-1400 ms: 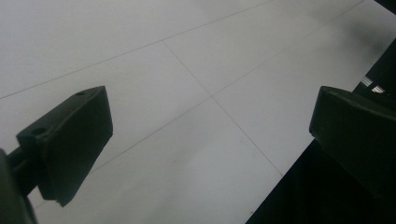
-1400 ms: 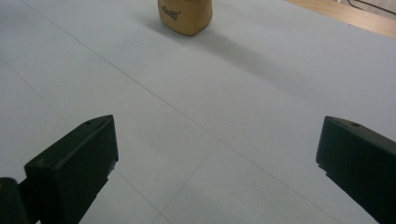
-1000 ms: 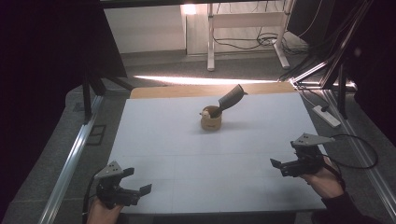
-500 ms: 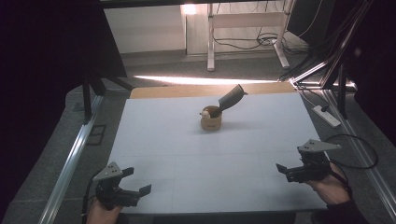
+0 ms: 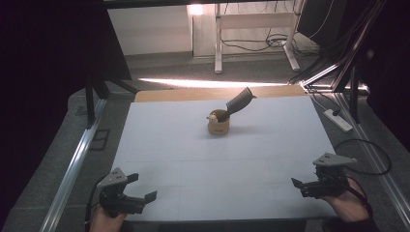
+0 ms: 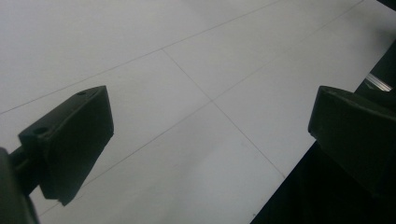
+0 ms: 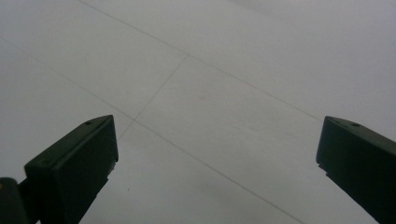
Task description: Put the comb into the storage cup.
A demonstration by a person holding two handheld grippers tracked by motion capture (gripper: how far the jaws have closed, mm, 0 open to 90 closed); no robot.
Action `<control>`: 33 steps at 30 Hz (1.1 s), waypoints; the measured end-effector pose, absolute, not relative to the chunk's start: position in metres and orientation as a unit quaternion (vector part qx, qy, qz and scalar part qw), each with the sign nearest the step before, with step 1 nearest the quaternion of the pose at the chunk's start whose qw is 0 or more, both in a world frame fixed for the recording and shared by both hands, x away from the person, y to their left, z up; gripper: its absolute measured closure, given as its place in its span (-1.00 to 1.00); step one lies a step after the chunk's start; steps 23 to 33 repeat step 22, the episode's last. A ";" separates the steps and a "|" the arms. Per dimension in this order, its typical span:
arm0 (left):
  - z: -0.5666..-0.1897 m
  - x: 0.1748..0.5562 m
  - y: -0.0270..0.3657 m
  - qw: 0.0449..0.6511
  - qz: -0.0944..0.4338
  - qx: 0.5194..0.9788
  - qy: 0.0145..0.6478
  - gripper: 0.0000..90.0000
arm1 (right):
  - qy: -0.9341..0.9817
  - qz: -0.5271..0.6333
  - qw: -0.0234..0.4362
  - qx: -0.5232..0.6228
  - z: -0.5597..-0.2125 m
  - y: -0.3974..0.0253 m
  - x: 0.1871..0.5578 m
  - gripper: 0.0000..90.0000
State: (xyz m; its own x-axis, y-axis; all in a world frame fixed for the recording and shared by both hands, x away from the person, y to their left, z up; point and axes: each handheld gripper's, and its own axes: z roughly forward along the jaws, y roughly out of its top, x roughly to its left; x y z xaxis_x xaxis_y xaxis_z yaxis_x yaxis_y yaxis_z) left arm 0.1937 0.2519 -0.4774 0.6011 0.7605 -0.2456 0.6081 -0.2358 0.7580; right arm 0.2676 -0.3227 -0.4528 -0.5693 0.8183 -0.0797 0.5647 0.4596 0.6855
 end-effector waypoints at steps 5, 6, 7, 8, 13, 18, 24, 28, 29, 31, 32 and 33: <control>-0.477 0.193 0.252 0.437 0.087 0.781 0.438 -0.98 | 0.835 0.292 0.201 0.421 -0.456 -0.324 0.262 -1.00; -0.477 0.193 0.252 0.438 0.087 0.781 0.437 -0.98 | 0.836 0.288 0.201 0.421 -0.457 -0.324 0.262 -1.00; -0.477 0.193 0.252 0.437 0.088 0.781 0.437 -0.98 | 0.837 0.284 0.200 0.422 -0.458 -0.324 0.261 -1.00; -0.477 0.193 0.252 0.437 0.088 0.781 0.437 -0.98 | 0.839 0.279 0.200 0.422 -0.459 -0.324 0.260 -1.00; -0.477 0.193 0.252 0.437 0.089 0.782 0.436 -0.98 | 0.843 0.265 0.198 0.425 -0.461 -0.325 0.257 -1.00; -0.477 0.193 0.252 0.436 0.089 0.783 0.435 -0.98 | 0.842 0.255 0.200 0.431 -0.461 -0.326 0.255 -1.00; -0.477 0.193 0.252 0.437 0.089 0.782 0.435 -0.98 | 0.844 0.251 0.201 0.429 -0.461 -0.325 0.254 -1.00; -0.477 0.193 0.252 0.437 0.089 0.782 0.435 -0.98 | 0.844 0.251 0.201 0.429 -0.461 -0.325 0.254 -1.00; -0.477 0.193 0.252 0.437 0.089 0.782 0.435 -0.98 | 0.844 0.251 0.201 0.429 -0.461 -0.325 0.254 -1.00; -0.477 0.193 0.252 0.437 0.089 0.782 0.435 -0.98 | 0.844 0.251 0.201 0.429 -0.461 -0.325 0.254 -1.00; -0.477 0.193 0.252 0.437 0.089 0.782 0.435 -0.98 | 0.844 0.251 0.201 0.429 -0.461 -0.325 0.254 -1.00; -0.477 0.193 0.252 0.437 0.089 0.782 0.435 -0.98 | 0.844 0.251 0.201 0.429 -0.461 -0.325 0.254 -1.00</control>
